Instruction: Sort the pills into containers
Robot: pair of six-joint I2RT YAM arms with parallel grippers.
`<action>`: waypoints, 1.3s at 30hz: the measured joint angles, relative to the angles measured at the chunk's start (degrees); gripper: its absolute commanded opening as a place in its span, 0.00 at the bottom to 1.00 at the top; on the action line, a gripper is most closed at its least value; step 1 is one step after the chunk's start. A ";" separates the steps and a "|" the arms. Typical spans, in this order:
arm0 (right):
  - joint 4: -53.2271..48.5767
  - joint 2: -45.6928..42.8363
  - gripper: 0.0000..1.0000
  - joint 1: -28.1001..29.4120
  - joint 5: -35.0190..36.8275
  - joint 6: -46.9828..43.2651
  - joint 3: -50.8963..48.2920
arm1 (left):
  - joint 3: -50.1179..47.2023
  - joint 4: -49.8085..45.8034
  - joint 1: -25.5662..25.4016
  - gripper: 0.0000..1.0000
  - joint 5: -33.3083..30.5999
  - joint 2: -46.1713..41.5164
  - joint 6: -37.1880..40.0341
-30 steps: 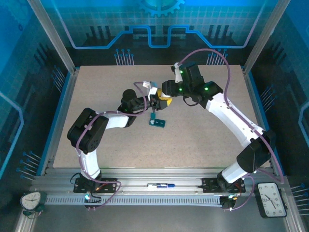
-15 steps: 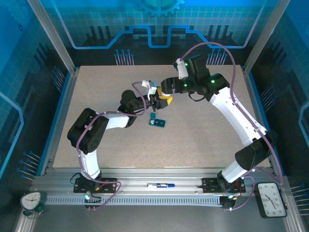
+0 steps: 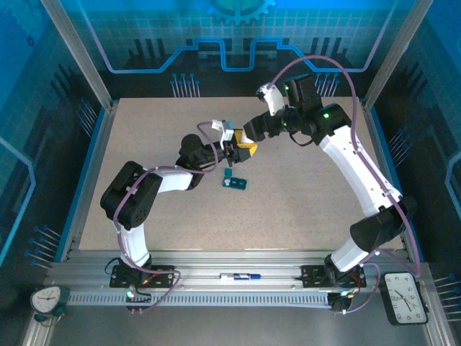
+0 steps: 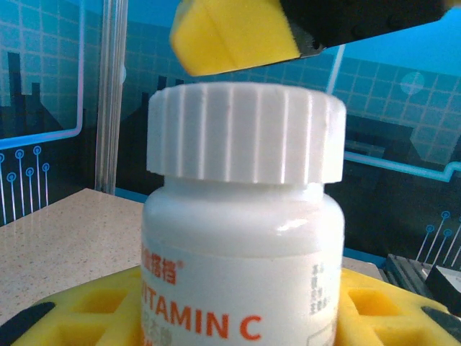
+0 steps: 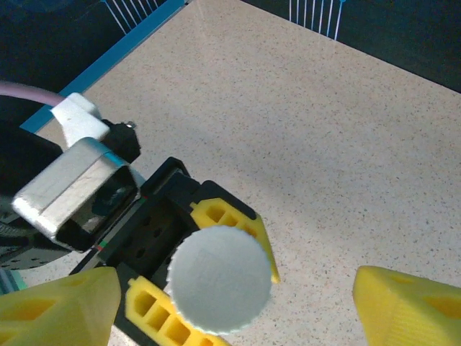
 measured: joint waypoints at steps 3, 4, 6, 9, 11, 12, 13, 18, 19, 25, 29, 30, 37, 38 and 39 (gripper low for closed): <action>-0.26 1.25 0.82 -0.59 -1.79 -0.50 0.02 | 0.00 -0.02 0.00 0.00 0.00 0.00 0.00; -0.55 1.70 0.82 -0.59 -2.51 -0.66 0.13 | 0.00 -0.02 0.00 0.00 0.00 0.00 0.00; -0.90 2.51 0.81 -0.59 -3.72 -0.85 0.44 | 0.00 -0.02 0.00 0.00 0.00 0.00 0.00; -1.11 3.13 0.77 -0.59 -4.74 -1.07 0.76 | 0.00 -0.02 0.00 0.00 0.02 0.00 0.00; -1.40 3.48 0.74 -0.59 -5.35 -1.33 1.20 | 0.00 -0.02 0.00 0.00 0.00 0.00 0.00; -1.49 3.65 0.73 -0.59 -5.62 -1.42 1.40 | 0.00 -0.02 0.00 0.00 0.00 0.00 0.00; -1.46 3.80 0.71 -0.59 -5.75 -1.46 1.46 | 0.00 -0.02 0.00 0.00 0.00 0.00 0.00; -1.49 4.07 0.64 -0.59 -6.03 -1.40 1.51 | 0.00 -0.02 0.00 0.00 0.02 0.00 0.00; -1.49 4.04 0.62 -0.59 -6.05 -1.42 1.51 | 0.00 -0.02 0.00 0.00 0.02 0.00 0.00; -1.55 4.11 0.45 -0.59 -6.51 -1.14 1.51 | 0.00 -0.09 0.00 0.00 0.00 0.00 -0.02; -1.09 4.09 0.42 -0.59 -6.64 -0.94 1.22 | 0.00 -0.11 0.00 0.00 0.00 0.00 -0.04; -0.52 3.96 0.41 -0.59 -6.64 -0.61 0.72 | 0.00 -0.17 0.00 0.00 -0.02 0.00 -0.20; 9.20 -1.11 0.37 0.74 -1.64 7.74 -9.46 | 0.00 -2.75 0.02 0.00 0.48 0.00 -0.24; 11.13 -2.14 0.37 1.36 0.07 9.77 -11.32 | 0.00 -3.10 0.02 0.00 0.61 0.02 -0.24; 13.05 -3.17 0.37 2.03 1.90 12.00 -13.14 | 0.00 -3.23 0.02 0.00 0.68 0.02 -0.24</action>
